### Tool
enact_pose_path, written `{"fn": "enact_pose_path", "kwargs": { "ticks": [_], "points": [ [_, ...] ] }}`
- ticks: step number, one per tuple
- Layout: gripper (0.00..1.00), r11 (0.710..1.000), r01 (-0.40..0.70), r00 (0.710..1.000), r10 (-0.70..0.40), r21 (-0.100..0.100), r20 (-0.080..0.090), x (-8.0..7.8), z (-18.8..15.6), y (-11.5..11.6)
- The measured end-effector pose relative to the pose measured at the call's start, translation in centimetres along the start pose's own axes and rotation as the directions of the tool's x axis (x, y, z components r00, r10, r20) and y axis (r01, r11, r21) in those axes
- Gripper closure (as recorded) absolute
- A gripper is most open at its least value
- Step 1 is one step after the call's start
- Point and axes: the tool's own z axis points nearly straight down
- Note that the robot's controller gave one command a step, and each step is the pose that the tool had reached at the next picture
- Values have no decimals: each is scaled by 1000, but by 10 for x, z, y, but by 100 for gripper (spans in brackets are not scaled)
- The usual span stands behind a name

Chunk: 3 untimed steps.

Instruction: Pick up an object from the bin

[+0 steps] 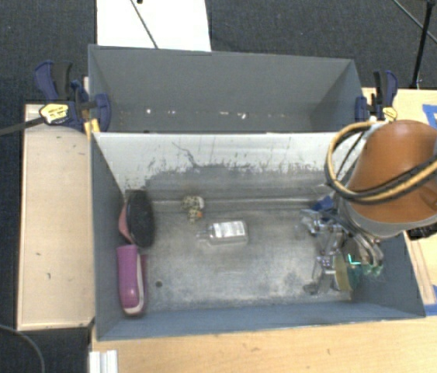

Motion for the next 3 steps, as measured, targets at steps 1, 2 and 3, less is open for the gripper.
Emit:
{"fn": "enact_pose_path", "kwargs": {
  "ticks": [1, 2, 3],
  "points": [
    [0, 945, 327, 945, -327, 3, 3, 0, 19, -67],
    [0, 654, 757, 654, -757, -6, 12, -23, 97, -113],
    [100, 656, 755, 656, -755, -1, 6, -23, 97, -117]
  ]
}}
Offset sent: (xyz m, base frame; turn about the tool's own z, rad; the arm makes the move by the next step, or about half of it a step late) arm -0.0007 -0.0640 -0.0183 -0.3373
